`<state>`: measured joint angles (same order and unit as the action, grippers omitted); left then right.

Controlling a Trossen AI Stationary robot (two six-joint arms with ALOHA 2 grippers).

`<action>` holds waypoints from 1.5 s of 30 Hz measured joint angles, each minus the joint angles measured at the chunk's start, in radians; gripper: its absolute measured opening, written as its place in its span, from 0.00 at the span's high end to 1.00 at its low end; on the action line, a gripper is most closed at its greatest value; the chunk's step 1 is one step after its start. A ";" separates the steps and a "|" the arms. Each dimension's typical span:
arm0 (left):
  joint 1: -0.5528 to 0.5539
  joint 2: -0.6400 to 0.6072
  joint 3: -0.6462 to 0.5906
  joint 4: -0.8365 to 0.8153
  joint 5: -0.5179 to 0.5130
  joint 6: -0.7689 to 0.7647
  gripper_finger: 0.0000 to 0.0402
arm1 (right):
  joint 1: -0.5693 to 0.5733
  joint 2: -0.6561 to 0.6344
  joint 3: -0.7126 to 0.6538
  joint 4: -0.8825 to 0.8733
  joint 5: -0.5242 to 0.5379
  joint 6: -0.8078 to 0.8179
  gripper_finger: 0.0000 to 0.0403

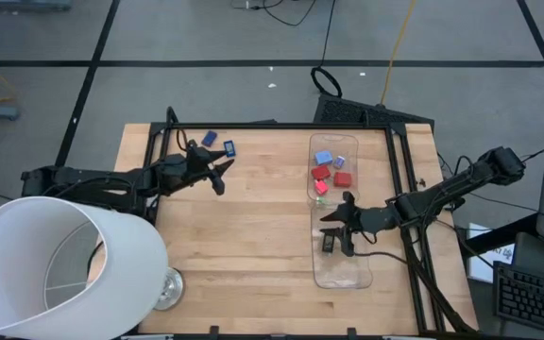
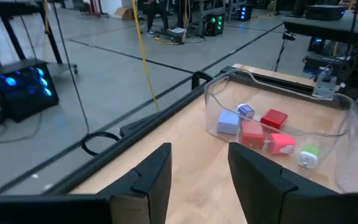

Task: Pick & Place Office items
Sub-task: Put the top blue digital clock into the bottom transparent bin

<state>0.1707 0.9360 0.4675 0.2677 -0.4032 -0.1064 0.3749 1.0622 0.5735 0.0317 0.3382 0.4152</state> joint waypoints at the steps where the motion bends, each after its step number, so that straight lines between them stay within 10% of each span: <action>1: 0.000 0.000 0.000 0.005 -0.006 0.010 0.59 | 0.000 0.000 0.000 0.026 0.000 -0.027 0.63; 19: 0.080 0.020 0.000 -0.251 -0.193 -0.179 0.64 | 0.000 0.000 0.000 0.359 -0.002 -0.334 0.65; 26: 0.218 0.163 0.000 -0.296 -0.198 -0.290 0.46 | -0.002 0.000 0.000 0.361 -0.001 -0.346 0.64; 34: 0.446 0.353 0.056 -0.236 0.021 -0.257 0.24 | -0.002 0.000 0.000 0.393 -0.001 -0.357 0.65; 45: 0.634 0.538 0.121 -0.224 0.185 -0.236 0.26 | -0.002 0.000 0.000 0.396 -0.002 -0.357 0.64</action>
<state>0.8043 1.4738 0.5885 0.0433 -0.2183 -0.3420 0.3725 1.0622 0.5735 0.4274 0.3367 0.0585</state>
